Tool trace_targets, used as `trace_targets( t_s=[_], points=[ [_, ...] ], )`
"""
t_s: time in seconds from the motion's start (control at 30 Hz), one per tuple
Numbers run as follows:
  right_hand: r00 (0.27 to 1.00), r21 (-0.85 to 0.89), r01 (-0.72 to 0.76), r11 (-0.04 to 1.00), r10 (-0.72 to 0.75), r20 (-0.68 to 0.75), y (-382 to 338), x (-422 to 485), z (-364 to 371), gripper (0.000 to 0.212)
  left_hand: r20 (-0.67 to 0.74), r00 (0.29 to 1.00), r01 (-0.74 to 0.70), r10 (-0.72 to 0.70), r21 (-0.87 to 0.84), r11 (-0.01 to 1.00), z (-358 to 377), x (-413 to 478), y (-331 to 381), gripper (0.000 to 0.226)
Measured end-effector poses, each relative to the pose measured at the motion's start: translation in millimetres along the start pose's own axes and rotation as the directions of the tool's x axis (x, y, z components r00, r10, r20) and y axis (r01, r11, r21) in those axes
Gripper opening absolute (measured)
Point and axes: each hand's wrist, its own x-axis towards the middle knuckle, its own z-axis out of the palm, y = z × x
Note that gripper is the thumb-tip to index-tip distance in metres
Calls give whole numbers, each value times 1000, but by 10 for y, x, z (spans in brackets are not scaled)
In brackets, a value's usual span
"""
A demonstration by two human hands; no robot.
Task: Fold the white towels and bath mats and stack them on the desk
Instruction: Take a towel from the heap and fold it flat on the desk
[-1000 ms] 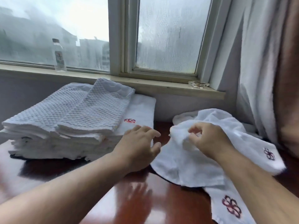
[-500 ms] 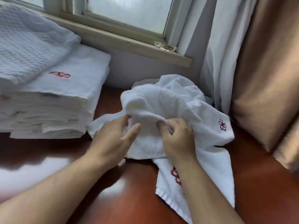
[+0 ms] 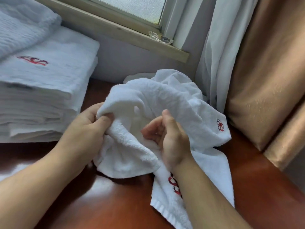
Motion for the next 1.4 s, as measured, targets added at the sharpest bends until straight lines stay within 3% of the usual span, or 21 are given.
trace_targets(
  t_s=[0.1, 0.2, 0.37, 0.47, 0.57, 0.67, 0.83, 0.9, 1.0, 1.1, 1.2, 1.27, 1.3, 1.33, 1.4],
  points=[
    [998, 28, 10, 1000, -8, -67, 7, 5, -52, 58, 119, 992, -35, 35, 2, 999, -6, -16, 19, 25],
    [995, 93, 19, 995, -9, -104, -23, 12, -34, 58, 216, 974, -86, 60, 110, 990, 7, -30, 23, 25],
    [989, 187, 59, 981, -32, -141, -66, 33, -68, 45, 277, 959, -97, 67, 98, 990, 54, -75, 73, 23],
    [970, 139, 73, 988, -38, -239, -77, 52, -138, 52, 303, 951, -86, 59, 76, 993, 36, -90, 64, 22],
    [942, 57, 74, 996, -51, -333, -51, 65, -204, 63, 269, 962, -74, 44, 101, 992, 48, -119, 50, 22],
    [909, -62, 115, 991, -130, -395, -28, 78, -239, 58, 102, 992, -80, 72, 77, 994, 24, -108, 47, 25],
    [928, -105, 141, 984, -169, -333, -51, 72, -247, 36, -210, 977, -3, -37, -185, 983, 24, -86, 197, 41],
    [943, -139, 126, 982, -162, -289, -51, 67, -251, 43, -203, 979, 2, -30, -132, 991, 37, -109, 239, 42],
    [947, -85, 145, 986, -163, -275, -53, 94, -285, 46, -70, 994, -86, 79, -110, 990, 36, -106, 237, 28],
    [944, -40, 134, 990, -140, -299, -56, 102, -294, 51, 146, 965, -226, 216, 58, 972, 41, -115, 178, 49],
    [911, -48, 113, 992, -123, -394, -74, 86, -256, 38, 277, 922, -312, 269, 125, 942, 44, -163, 185, 53],
    [857, -62, 174, 983, -182, -482, -130, 71, -284, 33, 252, 923, -340, 292, 178, 923, 59, -167, 204, 52],
    [839, -43, 209, 977, -202, -506, -164, 55, -309, 32, 191, 936, -332, 295, 205, 921, 62, -156, 210, 61],
    [844, 10, 234, 972, -198, -498, -196, 29, -317, 32, 128, 950, -308, 285, 222, 925, 61, -140, 220, 70],
    [925, 150, 177, 973, -112, -363, -206, -32, -275, 35, 70, 969, -248, 238, 260, 933, 43, -108, 214, 75]
  ],
)
